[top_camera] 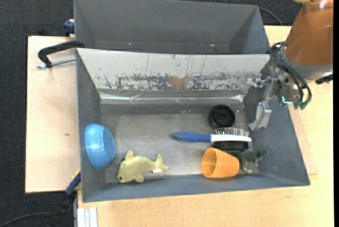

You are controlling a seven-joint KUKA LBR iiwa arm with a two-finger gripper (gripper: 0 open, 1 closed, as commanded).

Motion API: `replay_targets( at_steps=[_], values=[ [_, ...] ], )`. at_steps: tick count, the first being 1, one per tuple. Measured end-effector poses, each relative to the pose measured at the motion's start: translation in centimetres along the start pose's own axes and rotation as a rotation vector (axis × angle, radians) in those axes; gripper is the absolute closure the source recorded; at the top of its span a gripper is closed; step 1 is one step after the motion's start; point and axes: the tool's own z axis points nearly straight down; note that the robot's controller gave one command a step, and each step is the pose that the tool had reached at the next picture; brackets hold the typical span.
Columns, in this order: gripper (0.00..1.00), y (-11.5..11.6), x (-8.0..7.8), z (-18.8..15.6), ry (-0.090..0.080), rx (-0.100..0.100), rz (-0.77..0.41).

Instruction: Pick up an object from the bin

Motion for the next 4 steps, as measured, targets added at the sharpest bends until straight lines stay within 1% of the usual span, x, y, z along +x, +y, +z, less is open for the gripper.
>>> replay_targets(
  at_steps=[1,2,3,4],
  values=[
    [0.00,1.93,-0.63,11.53,-0.003,0.003,-0.076],
    [1.00,2.06,-1.25,10.73,-0.026,0.004,-0.076],
    [0.00,2.17,-1.19,10.97,-0.025,0.002,-0.076],
    [1.00,2.21,-1.18,10.88,-0.025,0.002,-0.077]
  ],
)
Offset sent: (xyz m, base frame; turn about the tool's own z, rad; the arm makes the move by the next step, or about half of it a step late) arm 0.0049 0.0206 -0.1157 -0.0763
